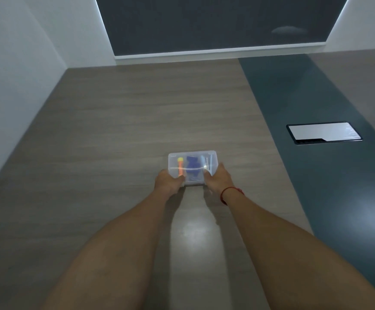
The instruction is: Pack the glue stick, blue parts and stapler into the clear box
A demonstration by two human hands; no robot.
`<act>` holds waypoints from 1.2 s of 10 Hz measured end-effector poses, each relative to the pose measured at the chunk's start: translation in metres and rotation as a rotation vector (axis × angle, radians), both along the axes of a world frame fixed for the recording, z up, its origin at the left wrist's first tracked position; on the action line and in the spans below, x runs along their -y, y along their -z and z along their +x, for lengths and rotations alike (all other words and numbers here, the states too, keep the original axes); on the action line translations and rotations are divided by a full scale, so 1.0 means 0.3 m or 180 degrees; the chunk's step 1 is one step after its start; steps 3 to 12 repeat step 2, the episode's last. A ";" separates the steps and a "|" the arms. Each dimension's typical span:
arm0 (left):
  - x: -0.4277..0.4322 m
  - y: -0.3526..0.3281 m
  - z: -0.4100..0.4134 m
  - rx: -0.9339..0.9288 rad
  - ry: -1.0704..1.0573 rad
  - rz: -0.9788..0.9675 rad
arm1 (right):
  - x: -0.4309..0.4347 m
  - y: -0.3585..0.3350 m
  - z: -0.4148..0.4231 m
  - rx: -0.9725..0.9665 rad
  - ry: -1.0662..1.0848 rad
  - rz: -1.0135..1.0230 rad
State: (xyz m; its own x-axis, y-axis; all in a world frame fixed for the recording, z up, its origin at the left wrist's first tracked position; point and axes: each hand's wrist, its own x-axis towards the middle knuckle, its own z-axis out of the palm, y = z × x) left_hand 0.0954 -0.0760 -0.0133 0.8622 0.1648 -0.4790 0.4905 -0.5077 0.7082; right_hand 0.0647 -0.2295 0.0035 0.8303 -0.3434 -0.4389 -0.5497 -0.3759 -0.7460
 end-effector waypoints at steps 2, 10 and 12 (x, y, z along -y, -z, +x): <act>0.001 -0.001 -0.209 -0.0314 0.0223 0.0370 | -0.006 0.055 -0.166 -0.0026 -0.0354 -0.0147; 0.001 -0.001 -0.209 -0.0314 0.0223 0.0370 | -0.006 0.055 -0.166 -0.0026 -0.0354 -0.0147; 0.001 -0.001 -0.209 -0.0314 0.0223 0.0370 | -0.006 0.055 -0.166 -0.0026 -0.0354 -0.0147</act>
